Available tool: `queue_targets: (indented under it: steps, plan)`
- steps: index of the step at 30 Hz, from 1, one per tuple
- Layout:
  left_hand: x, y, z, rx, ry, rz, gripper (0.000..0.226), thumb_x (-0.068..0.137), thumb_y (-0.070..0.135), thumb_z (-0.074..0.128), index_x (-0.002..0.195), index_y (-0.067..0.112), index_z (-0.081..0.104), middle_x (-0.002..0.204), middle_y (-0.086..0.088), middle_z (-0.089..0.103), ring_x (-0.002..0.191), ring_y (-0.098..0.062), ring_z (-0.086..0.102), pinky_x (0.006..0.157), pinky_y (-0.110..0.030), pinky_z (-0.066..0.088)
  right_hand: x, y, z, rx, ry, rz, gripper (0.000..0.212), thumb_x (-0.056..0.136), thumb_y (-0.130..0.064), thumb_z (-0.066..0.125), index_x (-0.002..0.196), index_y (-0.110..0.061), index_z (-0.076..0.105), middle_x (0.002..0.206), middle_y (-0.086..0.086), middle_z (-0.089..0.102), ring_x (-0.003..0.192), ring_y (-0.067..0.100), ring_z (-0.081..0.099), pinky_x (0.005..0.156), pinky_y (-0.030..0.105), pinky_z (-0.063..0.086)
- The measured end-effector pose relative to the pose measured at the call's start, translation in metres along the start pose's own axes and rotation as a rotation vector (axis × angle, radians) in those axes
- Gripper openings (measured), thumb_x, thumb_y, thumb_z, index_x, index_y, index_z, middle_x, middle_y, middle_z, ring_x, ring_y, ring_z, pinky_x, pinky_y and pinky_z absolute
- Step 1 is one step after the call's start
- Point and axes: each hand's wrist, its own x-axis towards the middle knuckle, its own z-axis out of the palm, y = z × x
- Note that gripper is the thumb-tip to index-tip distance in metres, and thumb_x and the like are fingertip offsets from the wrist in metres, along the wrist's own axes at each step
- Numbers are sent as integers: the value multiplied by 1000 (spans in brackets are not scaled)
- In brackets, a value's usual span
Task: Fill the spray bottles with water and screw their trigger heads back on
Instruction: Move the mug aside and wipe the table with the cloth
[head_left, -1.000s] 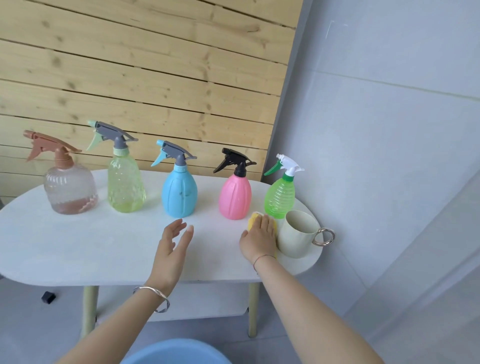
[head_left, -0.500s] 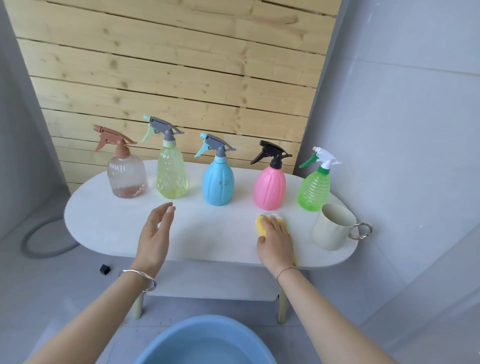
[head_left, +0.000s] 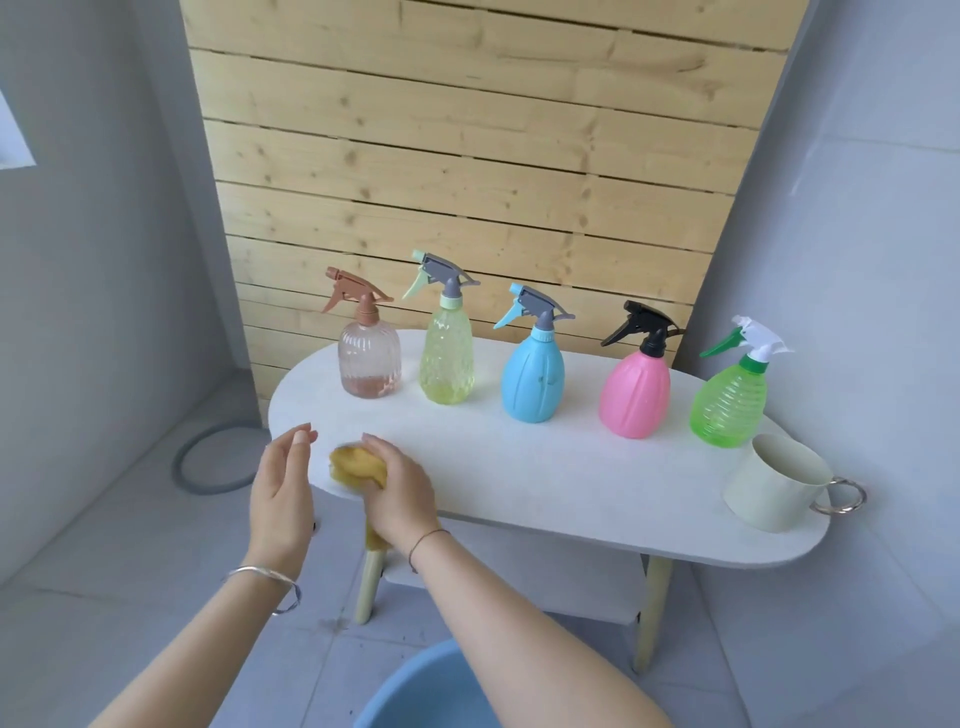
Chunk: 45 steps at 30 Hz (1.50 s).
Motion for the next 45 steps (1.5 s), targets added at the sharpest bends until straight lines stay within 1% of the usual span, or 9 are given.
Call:
queue_targets:
  steps: [3,5,8,11,15,20,27,37,45]
  plan:
    - [8,-6,-21,21,28,-21,32,103,32,39,126,19,56,126,5,58,125,-13,48,108,-33,34,8,-10,-13,404,46,100,50,85,3,42,128,-17,57,124,-2,63,95,8,59,92,22,45]
    - [12,-7,-29,42,16,-19,33,103,31,39,128,18,56,129,4,58,125,-13,48,105,-29,34,13,-15,-29,460,110,71,49,85,5,41,123,-17,61,109,-7,66,78,2,59,76,12,48]
    - [13,-9,-28,74,-38,-41,35,103,30,39,132,16,54,135,3,54,124,-8,46,101,-22,30,22,-7,-57,324,208,-6,50,83,5,45,125,-19,60,110,-10,63,94,4,59,74,2,39]
    - [15,-17,-30,86,-75,-76,42,103,31,37,142,16,45,145,7,44,129,-4,38,104,-18,24,26,16,-61,16,99,36,50,86,-11,53,133,-28,52,121,-11,55,119,15,51,91,16,37]
    - [23,-27,-31,109,-129,-78,47,104,34,31,148,18,34,152,10,34,140,-5,28,108,-17,19,28,42,-42,-467,-78,44,59,93,-31,48,148,-28,27,159,-5,8,146,16,12,115,28,16]
    - [50,-33,-18,137,-173,-28,48,103,33,33,149,17,33,153,7,32,136,-2,28,104,-15,19,49,42,-28,-532,-66,-80,57,96,-25,40,150,-24,22,160,-4,5,147,15,5,118,26,7]
    - [76,-43,5,224,-148,64,46,102,36,34,145,18,39,148,7,39,139,-9,31,114,-28,22,95,34,-6,-611,-19,-136,57,97,-24,39,150,-16,20,160,1,10,147,17,5,118,27,4]
    - [75,-60,-6,232,-94,108,39,102,37,36,135,22,49,135,10,47,136,-14,35,113,-37,28,111,29,2,-595,103,-54,53,90,-23,45,141,-15,36,148,2,36,136,23,29,109,32,22]
    - [76,-53,-9,22,3,11,46,105,32,25,146,14,37,148,7,37,136,-4,32,106,-17,22,79,-4,41,-408,-121,-282,52,92,-17,46,143,-17,39,154,-1,30,143,12,22,114,23,15]
